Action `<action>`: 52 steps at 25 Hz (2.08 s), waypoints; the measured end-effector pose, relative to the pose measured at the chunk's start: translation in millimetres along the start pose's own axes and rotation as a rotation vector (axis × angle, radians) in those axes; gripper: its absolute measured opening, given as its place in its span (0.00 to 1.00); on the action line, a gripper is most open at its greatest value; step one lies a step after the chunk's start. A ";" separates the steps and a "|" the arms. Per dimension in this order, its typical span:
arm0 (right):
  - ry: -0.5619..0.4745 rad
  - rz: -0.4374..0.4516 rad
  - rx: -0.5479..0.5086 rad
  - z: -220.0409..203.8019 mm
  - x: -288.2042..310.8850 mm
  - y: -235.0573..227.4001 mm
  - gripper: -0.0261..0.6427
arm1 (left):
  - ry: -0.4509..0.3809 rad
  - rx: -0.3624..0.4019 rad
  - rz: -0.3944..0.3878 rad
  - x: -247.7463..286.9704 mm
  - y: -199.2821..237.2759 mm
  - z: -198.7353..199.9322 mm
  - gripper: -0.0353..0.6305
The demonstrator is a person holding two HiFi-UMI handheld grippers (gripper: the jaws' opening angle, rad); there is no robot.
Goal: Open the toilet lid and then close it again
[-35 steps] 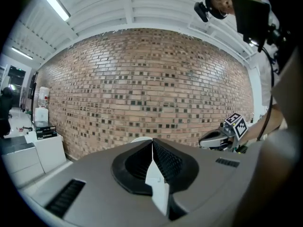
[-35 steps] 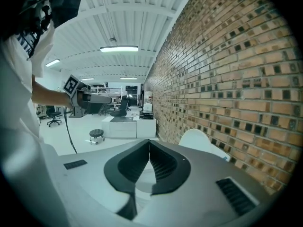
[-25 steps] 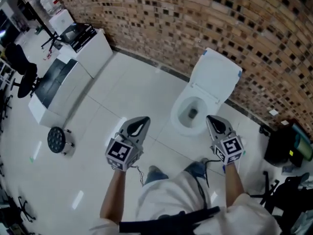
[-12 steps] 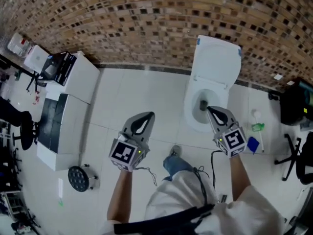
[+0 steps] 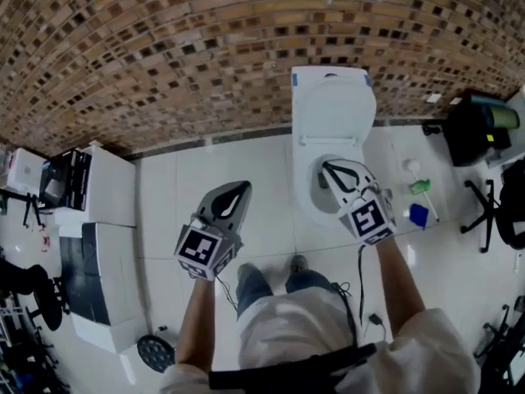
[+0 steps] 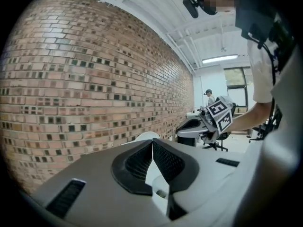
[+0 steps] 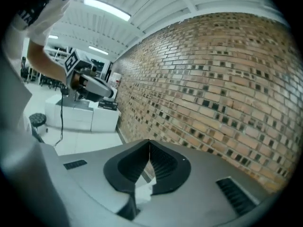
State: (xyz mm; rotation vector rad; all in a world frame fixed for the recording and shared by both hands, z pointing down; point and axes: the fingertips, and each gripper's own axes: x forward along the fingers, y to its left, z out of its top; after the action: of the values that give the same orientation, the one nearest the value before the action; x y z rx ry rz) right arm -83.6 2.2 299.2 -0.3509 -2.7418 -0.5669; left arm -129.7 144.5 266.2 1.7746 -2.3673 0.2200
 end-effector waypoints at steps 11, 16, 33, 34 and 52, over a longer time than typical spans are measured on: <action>0.363 -0.069 -0.204 -26.7 129.7 -61.9 0.20 | 0.022 0.067 -0.367 97.7 96.5 -24.6 0.05; 0.555 -0.051 -0.315 -52.7 191.0 -112.2 0.32 | 0.015 0.122 -0.494 147.3 142.9 -22.3 0.05; 1.161 0.399 -0.539 -176.5 286.8 -209.6 0.48 | 0.074 0.079 -0.579 194.5 179.4 -79.7 0.05; 1.178 0.411 -0.545 -181.0 286.3 -209.3 0.48 | 0.073 0.078 -0.580 195.2 179.8 -80.0 0.05; 0.951 0.053 -0.746 -175.0 197.5 -81.7 0.23 | 0.060 0.101 -0.669 191.5 116.8 -75.0 0.05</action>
State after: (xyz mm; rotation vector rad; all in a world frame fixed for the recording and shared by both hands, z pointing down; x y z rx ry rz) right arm -244.5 -110.0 493.6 -0.2208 -1.5460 -1.3189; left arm -290.6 14.8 381.2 2.4373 -1.6190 0.2899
